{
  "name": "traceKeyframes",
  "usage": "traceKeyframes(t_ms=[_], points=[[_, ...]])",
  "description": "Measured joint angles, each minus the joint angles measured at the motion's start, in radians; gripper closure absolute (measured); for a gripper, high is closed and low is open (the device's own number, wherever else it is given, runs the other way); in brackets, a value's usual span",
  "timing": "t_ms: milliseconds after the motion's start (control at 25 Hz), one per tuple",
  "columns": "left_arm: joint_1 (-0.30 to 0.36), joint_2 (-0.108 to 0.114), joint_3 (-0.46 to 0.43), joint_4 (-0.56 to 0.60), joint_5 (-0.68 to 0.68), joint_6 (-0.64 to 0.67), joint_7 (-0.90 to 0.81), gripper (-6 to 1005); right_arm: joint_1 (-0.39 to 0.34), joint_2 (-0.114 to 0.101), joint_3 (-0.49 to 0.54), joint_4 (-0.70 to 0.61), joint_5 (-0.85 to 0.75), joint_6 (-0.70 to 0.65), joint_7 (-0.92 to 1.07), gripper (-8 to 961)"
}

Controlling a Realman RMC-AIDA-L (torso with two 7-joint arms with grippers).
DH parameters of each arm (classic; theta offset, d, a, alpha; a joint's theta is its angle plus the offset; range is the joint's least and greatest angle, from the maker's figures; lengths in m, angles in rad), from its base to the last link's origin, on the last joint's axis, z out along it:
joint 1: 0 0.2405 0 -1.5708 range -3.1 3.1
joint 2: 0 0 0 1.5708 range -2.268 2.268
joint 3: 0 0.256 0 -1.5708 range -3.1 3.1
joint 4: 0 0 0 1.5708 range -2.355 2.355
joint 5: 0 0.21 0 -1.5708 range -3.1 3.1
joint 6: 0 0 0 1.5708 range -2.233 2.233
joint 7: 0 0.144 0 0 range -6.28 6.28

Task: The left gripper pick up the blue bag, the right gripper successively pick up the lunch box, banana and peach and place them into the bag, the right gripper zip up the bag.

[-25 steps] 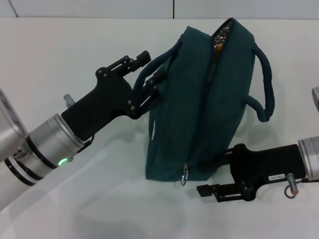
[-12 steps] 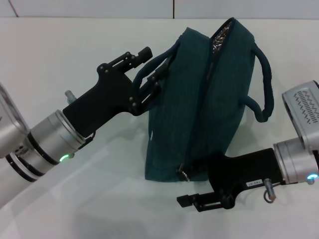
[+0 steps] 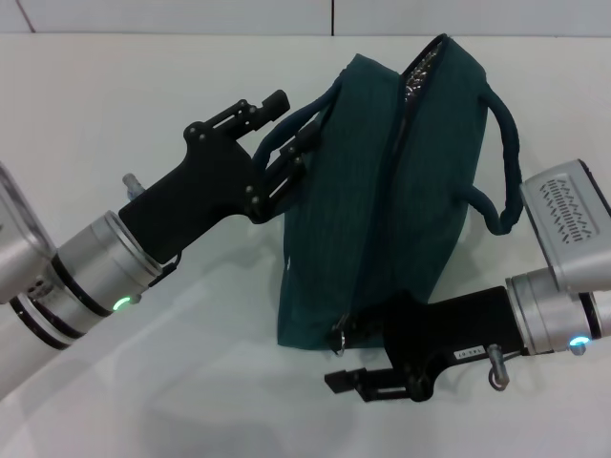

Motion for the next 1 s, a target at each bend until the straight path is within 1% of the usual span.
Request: traceKeyframes(t_ms=[240,440,680,1000], points=[[0.003,0.0,0.0,0.002,0.0,0.01,-0.002,536,-0.007,0.0,0.01,-0.001,0.024,0.002,-0.009,561],[0.013,0.002,0.0,0.001,-0.001,0.041,-0.04,536,-0.008,-0.002,0.016,-0.001,0.038,0.003,-0.025,790],[0.065,0.009,0.0,0.007,-0.047,0.078,-0.058,536,-0.01,-0.006,0.016,-0.001,0.072,-0.002,-0.069,929],[0.163,0.011,0.002,0.018,-0.101,0.079,-0.045,537,-0.01,-0.008,0.011,0.005,0.069,-0.004,-0.076,930]])
